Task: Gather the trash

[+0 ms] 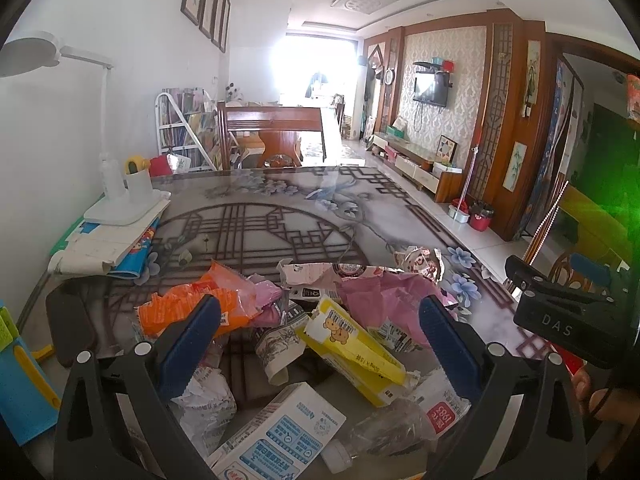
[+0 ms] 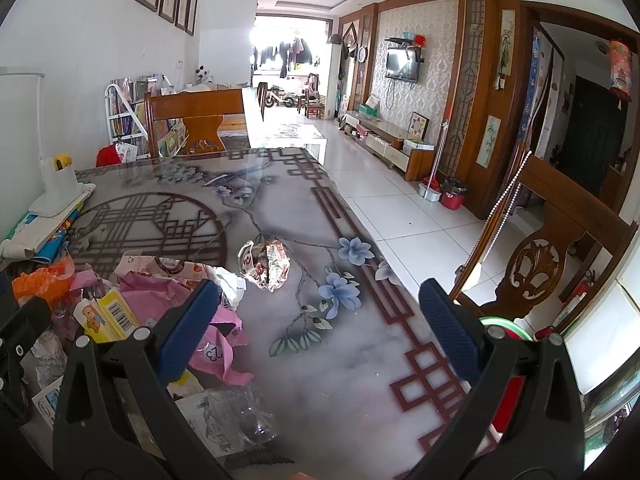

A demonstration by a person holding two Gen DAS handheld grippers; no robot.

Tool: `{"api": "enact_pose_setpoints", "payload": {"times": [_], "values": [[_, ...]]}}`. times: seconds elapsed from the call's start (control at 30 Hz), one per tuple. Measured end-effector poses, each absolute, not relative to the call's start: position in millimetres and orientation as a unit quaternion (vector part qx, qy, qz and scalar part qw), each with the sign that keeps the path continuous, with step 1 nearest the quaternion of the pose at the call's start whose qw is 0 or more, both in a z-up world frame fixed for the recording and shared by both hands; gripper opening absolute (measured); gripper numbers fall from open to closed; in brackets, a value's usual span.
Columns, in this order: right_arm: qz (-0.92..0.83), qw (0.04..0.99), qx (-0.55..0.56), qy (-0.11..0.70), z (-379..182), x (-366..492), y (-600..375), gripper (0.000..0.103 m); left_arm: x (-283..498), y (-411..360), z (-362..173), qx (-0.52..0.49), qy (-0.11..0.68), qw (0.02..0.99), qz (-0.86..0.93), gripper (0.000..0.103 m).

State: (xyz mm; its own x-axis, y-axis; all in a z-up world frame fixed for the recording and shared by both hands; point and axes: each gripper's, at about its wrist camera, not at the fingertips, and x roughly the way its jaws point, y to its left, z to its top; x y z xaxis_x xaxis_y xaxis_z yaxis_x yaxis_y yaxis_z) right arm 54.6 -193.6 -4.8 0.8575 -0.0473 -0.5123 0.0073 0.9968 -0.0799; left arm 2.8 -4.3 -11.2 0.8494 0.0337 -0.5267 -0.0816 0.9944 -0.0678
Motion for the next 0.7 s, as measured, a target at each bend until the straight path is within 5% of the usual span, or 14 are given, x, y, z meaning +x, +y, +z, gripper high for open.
{"api": "enact_pose_setpoints", "payload": {"times": [0.7], "values": [[-0.021,0.960,-0.050,0.274,-6.1,55.0,-195.4,0.099,3.0,-4.4,-13.2,-0.043,0.279,0.959,0.031,0.095]]}}
